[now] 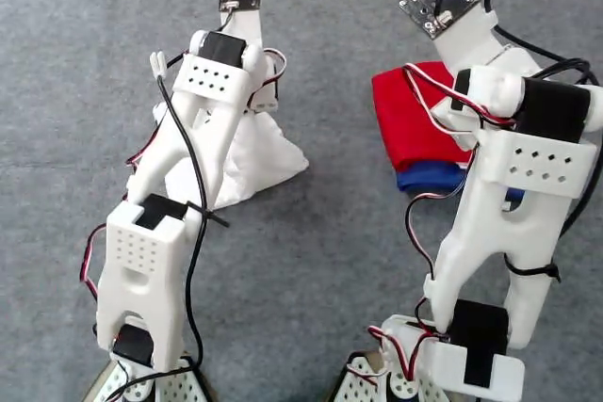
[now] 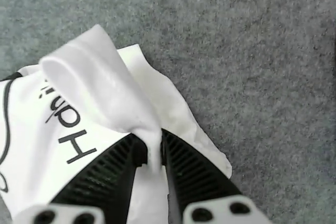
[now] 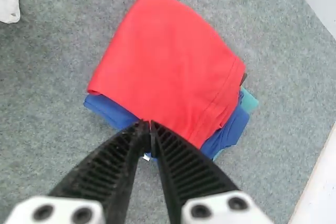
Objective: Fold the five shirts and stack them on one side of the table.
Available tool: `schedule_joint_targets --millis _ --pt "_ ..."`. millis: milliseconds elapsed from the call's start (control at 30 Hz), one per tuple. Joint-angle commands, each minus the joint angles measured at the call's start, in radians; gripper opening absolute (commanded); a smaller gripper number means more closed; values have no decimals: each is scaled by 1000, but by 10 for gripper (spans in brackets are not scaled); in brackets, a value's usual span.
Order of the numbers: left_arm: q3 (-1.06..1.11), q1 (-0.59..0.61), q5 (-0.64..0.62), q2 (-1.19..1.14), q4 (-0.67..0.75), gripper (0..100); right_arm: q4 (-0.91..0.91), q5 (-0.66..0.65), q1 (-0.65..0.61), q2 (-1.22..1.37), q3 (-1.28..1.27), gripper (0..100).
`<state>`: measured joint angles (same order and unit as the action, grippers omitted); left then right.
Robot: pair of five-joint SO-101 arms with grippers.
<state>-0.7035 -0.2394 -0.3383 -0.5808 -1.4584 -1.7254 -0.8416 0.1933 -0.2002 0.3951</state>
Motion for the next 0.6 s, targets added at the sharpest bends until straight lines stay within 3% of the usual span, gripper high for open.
schedule_joint_targets --millis 0,300,400,500,567 --pt "-38 -10 -8 11 31 29 11 -6 2 -22 -1 15" --pt "-47 -5 -84 -81 71 35 8 -6 -28 -24 -2 15" --pt "-47 -5 -91 -86 69 135 8 -6 -37 -22 -2 15" --pt "-53 -1 -192 -84 69 264 8 -6 -55 -22 -2 15" --pt "-102 15 -233 -84 61 284 8 -6 -74 -25 -22 15"
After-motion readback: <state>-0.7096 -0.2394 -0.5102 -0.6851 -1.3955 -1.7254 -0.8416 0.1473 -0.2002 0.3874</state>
